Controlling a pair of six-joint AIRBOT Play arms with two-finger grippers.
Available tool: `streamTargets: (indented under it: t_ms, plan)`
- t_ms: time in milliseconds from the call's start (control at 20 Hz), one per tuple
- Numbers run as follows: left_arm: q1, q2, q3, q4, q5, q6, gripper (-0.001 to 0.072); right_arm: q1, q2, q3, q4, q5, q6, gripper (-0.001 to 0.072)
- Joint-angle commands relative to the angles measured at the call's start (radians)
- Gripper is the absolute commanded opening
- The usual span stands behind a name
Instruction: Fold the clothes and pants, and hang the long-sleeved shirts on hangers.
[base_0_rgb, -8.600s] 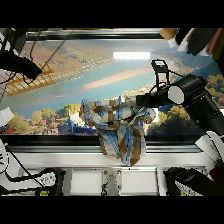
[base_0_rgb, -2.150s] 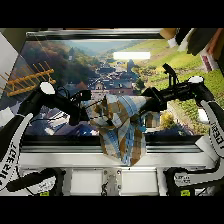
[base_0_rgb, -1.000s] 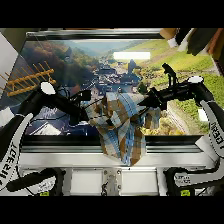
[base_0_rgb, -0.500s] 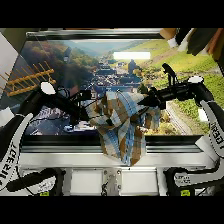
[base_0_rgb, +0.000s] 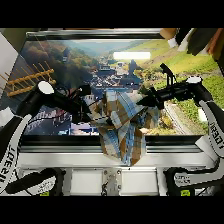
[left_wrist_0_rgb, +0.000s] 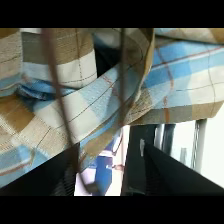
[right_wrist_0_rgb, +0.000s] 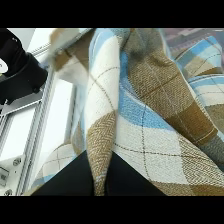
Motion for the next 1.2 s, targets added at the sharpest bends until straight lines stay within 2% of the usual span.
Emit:
streamTargets:
  t_ms: [0, 200, 400, 550, 600, 700, 750, 800, 900, 1150]
  plan:
    - [0.052, 0.049, 0.0, 0.002, 0.02, -0.111, 0.0405, 0.0, 0.001, 0.001, 0.0, -0.019, 0.0, 0.0011]
    - [0.14, 0.102, 0.0, 0.002, 0.043, -0.263, 0.0405, -0.001, 0.009, 0.001, 0.006, -0.019, 0.0, 0.0011]
    - [0.259, 0.19, 0.0, 0.002, 0.175, -0.519, 0.0404, -0.022, 0.041, 0.001, 0.067, -0.048, 0.0, 0.001]
    - [0.344, 0.241, -0.016, 0.002, 0.212, -0.761, 0.0403, -0.057, 0.078, 0.001, 0.108, -0.072, 0.002, 0.0011]
    - [0.356, 0.249, -0.041, 0.002, 0.224, -0.799, 0.0404, -0.07, 0.093, 0.001, 0.121, -0.098, 0.013, 0.001]
    - [0.358, 0.256, -0.127, -0.012, 0.243, -0.811, 0.0407, -0.088, 0.117, 0.001, 0.139, -0.145, 0.026, 0.001]
    - [0.346, 0.241, -0.172, -0.04, 0.245, -0.834, 0.051, -0.09, 0.124, 0.001, 0.142, -0.154, 0.026, 0.001]
    - [0.332, 0.219, -0.212, -0.071, 0.25, -0.873, 0.0643, -0.094, 0.127, 0.001, 0.146, -0.154, 0.026, 0.001]
    - [0.294, 0.153, -0.274, -0.164, 0.285, -0.929, 0.065, -0.094, 0.127, 0.001, 0.148, -0.154, 0.026, 0.0011]
    - [0.197, -0.022, -0.305, -0.491, 0.445, -0.925, 0.065, -0.094, 0.127, 0.001, 0.148, -0.154, 0.027, 0.0011]
